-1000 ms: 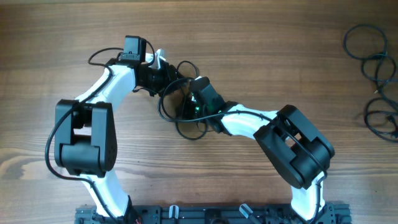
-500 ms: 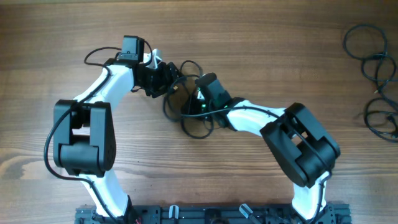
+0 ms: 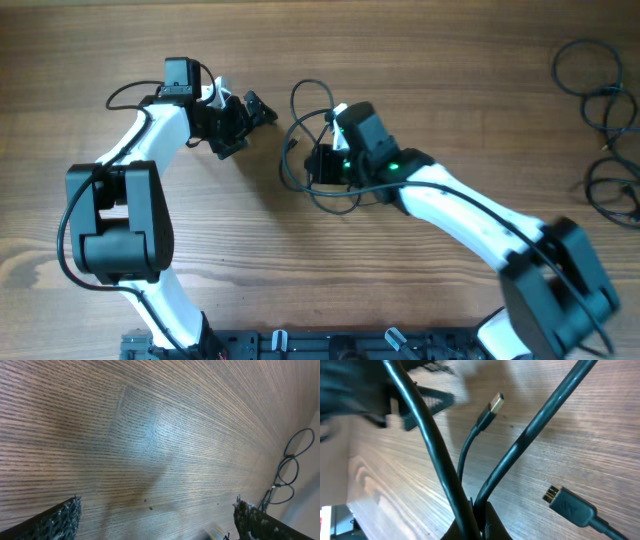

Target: Untangle cables

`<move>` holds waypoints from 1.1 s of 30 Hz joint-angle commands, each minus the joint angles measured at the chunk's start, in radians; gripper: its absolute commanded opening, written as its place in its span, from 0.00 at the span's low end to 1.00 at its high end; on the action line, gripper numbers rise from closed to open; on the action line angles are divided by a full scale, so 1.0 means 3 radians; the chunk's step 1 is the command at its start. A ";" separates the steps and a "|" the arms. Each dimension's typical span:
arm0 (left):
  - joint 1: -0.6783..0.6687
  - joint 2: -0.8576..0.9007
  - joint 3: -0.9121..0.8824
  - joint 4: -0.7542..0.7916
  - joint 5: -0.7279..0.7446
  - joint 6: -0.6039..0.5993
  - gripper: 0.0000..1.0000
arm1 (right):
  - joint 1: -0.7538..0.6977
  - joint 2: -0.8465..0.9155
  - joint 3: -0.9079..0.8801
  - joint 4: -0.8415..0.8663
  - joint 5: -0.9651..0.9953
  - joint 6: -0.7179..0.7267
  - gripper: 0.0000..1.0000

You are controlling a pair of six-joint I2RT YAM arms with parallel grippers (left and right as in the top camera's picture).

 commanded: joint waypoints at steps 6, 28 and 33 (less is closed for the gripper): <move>-0.0004 0.0019 0.0003 -0.0003 -0.0010 0.0008 1.00 | -0.0242 -0.0856 0.0507 -0.0698 0.0238 -0.0623 0.04; -0.0006 0.0019 0.0003 -0.0001 -0.0010 0.0008 1.00 | -0.2167 -0.0804 0.0495 -0.1548 0.1369 -0.1737 0.04; -0.0008 0.0019 0.0003 -0.0001 -0.0010 0.0008 1.00 | -0.2641 -0.0449 0.0495 -0.1336 0.1495 -0.2106 0.04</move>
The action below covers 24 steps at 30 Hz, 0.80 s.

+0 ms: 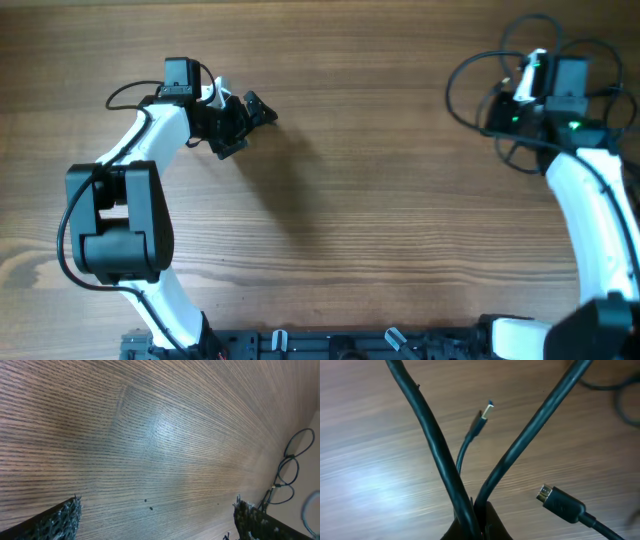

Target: Untangle cables

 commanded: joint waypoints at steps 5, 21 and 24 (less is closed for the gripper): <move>-0.0006 0.0019 0.0003 -0.0001 -0.0010 0.0009 1.00 | -0.0617 0.0598 0.0014 0.0422 0.0257 -0.0435 0.04; -0.0020 0.0019 0.0003 0.0003 -0.0134 0.0009 1.00 | -0.1137 0.1362 0.0014 0.0954 0.0657 -0.0717 0.09; -0.0037 0.0019 0.0003 0.0011 -0.0187 0.0009 1.00 | -0.1137 0.1361 0.0015 0.1031 0.0659 -0.0718 0.38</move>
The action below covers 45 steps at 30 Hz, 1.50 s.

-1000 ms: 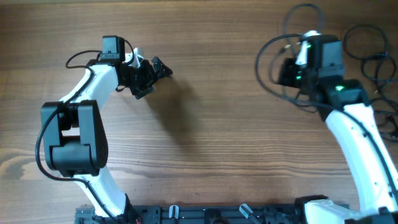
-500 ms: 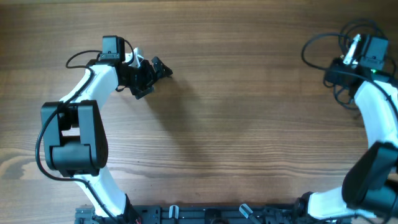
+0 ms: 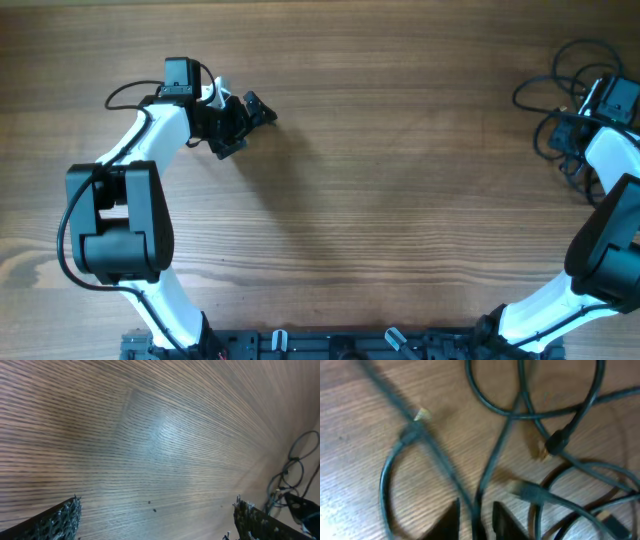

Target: Untangle cables

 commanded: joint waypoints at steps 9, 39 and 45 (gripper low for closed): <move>-0.0099 0.0019 0.0003 0.0038 -0.0136 0.0008 1.00 | 0.0014 -0.0031 0.0017 0.0053 0.0085 -0.0027 1.00; -0.0111 0.0019 0.0003 0.0050 -0.0291 0.0008 1.00 | 0.0877 -0.0172 0.0020 -0.0530 -0.2279 0.0684 1.00; -0.0111 0.0019 0.0003 0.0051 -0.0291 0.0009 1.00 | 0.1127 -0.0172 -0.0058 -0.0717 -0.2167 0.0795 1.00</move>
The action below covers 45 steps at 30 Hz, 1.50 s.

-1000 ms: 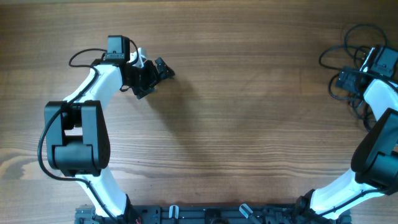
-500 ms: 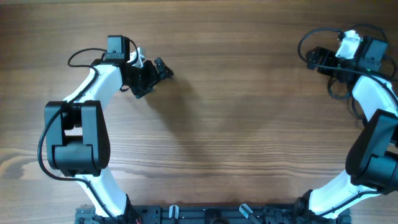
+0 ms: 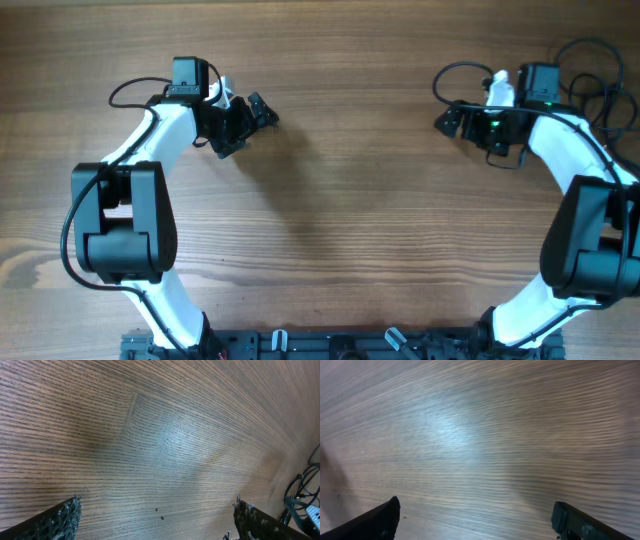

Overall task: Untangle cables
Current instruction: 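Release the cables and bring the right gripper back toward center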

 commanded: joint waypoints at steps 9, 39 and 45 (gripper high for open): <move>-0.0058 0.0019 0.0003 0.0062 -0.0093 0.0838 1.00 | 0.0479 -0.0099 -0.0389 0.0409 0.0435 0.0142 1.00; -0.0563 0.0019 0.0003 -0.0003 -0.1764 0.0896 1.00 | 0.0516 -0.0099 -0.0402 0.0467 0.0557 0.0139 1.00; -0.0563 0.0019 0.0003 -0.0003 -0.1764 0.0896 1.00 | 0.0516 -0.0099 -0.0402 0.0467 0.0556 0.0139 1.00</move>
